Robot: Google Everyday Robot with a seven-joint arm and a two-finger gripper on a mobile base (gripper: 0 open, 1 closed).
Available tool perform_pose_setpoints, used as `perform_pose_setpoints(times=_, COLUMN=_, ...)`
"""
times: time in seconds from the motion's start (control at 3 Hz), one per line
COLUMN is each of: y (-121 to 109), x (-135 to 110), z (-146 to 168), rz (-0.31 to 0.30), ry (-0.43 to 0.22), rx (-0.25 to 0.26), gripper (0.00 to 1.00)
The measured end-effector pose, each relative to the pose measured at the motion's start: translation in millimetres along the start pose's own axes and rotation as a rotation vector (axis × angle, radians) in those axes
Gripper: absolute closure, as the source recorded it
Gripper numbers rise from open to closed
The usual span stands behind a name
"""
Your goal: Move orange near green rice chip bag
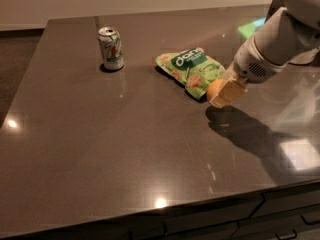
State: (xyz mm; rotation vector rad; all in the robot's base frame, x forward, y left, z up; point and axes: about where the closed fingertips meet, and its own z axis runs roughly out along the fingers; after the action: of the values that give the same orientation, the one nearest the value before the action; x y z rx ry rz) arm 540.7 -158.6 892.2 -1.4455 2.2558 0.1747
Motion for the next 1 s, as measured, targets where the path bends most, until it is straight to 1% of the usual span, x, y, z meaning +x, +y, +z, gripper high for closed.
perform_pose_setpoints(times=0.33, y=-5, x=4, z=9, rz=0.018, ry=0.013, rx=-0.01, gripper=0.84)
perform_pose_setpoints(times=1.0, y=-11, x=11, z=21, rz=0.051, ry=0.023, rx=-0.034, gripper=0.37)
